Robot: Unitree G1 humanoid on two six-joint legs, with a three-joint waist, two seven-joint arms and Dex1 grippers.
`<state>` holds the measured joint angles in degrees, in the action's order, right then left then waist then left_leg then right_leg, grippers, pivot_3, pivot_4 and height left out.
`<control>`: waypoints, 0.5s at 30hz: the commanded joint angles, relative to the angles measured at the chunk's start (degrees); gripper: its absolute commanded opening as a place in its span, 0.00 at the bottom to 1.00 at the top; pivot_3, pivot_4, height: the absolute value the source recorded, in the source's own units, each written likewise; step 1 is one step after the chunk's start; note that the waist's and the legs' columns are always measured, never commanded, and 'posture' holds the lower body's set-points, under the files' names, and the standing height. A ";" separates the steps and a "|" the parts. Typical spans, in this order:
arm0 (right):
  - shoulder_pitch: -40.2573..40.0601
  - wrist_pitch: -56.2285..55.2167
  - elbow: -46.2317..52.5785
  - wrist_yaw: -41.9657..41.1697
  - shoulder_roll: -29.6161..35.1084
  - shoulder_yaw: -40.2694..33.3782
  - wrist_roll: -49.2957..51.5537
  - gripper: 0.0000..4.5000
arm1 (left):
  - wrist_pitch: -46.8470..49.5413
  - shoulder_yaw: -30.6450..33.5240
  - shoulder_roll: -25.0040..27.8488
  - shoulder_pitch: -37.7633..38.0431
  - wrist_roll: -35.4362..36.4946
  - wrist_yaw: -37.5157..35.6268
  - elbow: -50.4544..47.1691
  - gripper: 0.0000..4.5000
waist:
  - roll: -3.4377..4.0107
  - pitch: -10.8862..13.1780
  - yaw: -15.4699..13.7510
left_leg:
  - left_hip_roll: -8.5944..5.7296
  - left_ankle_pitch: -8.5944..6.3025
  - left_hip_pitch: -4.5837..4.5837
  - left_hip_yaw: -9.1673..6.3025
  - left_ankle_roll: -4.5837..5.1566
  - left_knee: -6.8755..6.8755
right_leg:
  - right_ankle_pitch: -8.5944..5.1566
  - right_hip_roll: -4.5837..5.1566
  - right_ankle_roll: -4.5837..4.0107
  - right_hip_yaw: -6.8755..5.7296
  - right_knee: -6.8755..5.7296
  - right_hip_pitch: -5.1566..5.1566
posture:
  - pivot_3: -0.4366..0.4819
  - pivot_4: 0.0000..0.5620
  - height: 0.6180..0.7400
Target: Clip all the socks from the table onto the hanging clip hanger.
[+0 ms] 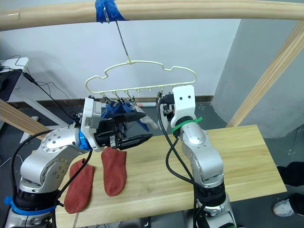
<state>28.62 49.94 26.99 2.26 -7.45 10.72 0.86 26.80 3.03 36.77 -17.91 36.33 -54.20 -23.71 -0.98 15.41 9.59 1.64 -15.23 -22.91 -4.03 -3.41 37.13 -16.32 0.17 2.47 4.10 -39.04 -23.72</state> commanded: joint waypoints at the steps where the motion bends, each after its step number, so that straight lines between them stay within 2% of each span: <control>1: 0.07 0.06 3.21 1.33 -0.31 0.77 -1.24 0.50 | -0.68 0.44 0.18 -0.04 0.21 0.00 -1.30 0.84 | 0.00 0.00 0.00 | 0.00 0.00 0.00 0.00 0.00 0.00 | 0.00 0.00 0.00 0.00 0.00 0.00 | 0.24 0.44 1.00; 15: 0.51 -0.30 2.68 1.01 -0.59 0.77 -1.77 0.50 | -0.72 0.19 0.03 -0.46 0.11 -0.05 -1.09 0.84 | 0.00 0.00 0.01 | -0.01 0.00 0.00 0.01 0.00 0.00 | 0.00 0.00 0.00 0.00 0.00 0.00 | 0.24 0.44 1.00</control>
<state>28.15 51.43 27.76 3.42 -7.58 10.82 -0.97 26.81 3.03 36.77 -17.98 36.33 -54.25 -23.71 -0.98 15.41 9.60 1.64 -15.22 -22.91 -4.03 -3.41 37.13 -16.32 0.17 2.47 4.11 -39.04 -23.72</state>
